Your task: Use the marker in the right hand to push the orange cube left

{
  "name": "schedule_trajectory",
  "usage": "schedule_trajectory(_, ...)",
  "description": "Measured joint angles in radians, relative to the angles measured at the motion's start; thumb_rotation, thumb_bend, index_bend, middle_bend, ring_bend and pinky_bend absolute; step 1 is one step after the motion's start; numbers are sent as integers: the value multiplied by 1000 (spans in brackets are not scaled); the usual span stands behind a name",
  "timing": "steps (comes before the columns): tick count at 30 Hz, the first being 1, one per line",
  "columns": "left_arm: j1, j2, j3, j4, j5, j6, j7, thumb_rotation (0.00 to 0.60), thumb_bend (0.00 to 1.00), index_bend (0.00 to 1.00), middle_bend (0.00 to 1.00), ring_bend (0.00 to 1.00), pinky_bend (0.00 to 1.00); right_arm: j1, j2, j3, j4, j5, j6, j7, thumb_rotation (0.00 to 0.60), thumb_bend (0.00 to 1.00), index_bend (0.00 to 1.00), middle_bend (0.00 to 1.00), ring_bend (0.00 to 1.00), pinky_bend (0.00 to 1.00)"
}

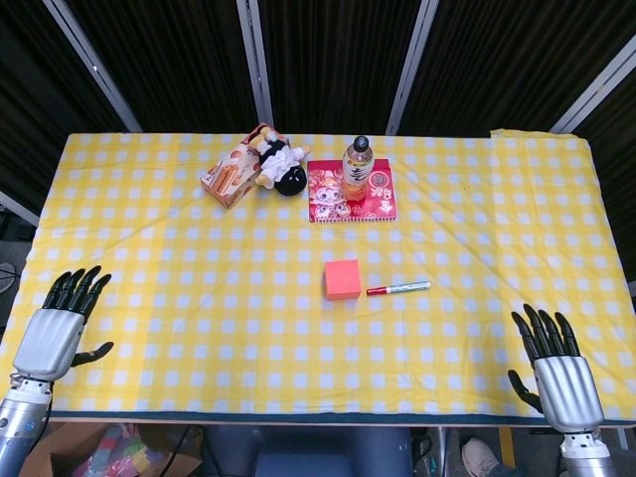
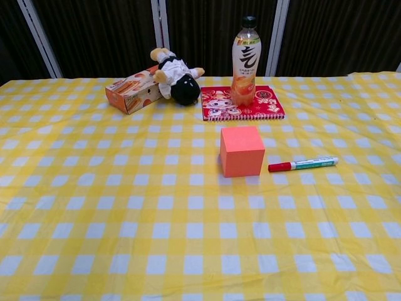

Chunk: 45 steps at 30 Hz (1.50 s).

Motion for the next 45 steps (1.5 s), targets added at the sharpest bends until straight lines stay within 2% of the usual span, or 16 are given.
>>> schedule_trajectory(4, -3, 1, 0, 1, 4, -2, -4, 600, 0, 0, 0, 0, 19, 21, 3, 11, -27, 1, -23, 13, 600, 371, 14, 0, 0, 18)
schedule_trajectory(7, -5, -1, -3, 3, 4, -2, -3, 600, 0, 0, 0, 0, 19, 47, 5, 25, -49, 4, -53, -3, 600, 371, 73, 0, 0, 18)
schedule_trajectory(13, -10, -4, -4, 4, 4, -8, 5, 600, 0, 0, 0, 0, 19, 133, -9, 78, -124, 74, -187, -104, 600, 370, 87, 0, 0, 18)
schedule_trajectory(16, -10, 1, -4, 4, 4, -9, -4, 600, 0, 0, 0, 0, 19, 195, -43, 124, -148, 161, -270, -174, 600, 371, 116, 0, 0, 18)
schedule_trajectory(23, -13, 4, -3, 7, 0, -16, -2, 600, 0, 0, 0, 0, 19, 345, -178, 245, -133, 476, -390, -360, 600, 371, 246, 36, 0, 18)
schedule_trajectory(30, -16, 12, -1, -4, -9, -31, -13, 600, 0, 0, 0, 0, 19, 471, -272, 335, -65, 726, -456, -431, 600, 371, 300, 68, 0, 18)
schedule_trajectory(33, -18, 14, -1, -6, -12, -37, -15, 600, 0, 0, 0, 0, 19, 519, -296, 352, -31, 802, -478, -447, 600, 371, 300, 72, 0, 18)
schedule_trajectory(38, -23, 18, -1, -12, -22, -52, -18, 600, 0, 0, 0, 0, 19, 566, -313, 341, 0, 888, -507, -477, 600, 371, 299, 73, 0, 17)
schedule_trajectory(45, -25, 22, -1, -17, -27, -57, -24, 600, 0, 0, 0, 0, 19, 614, -357, 320, 65, 931, -520, -477, 600, 371, 299, 73, 0, 18)
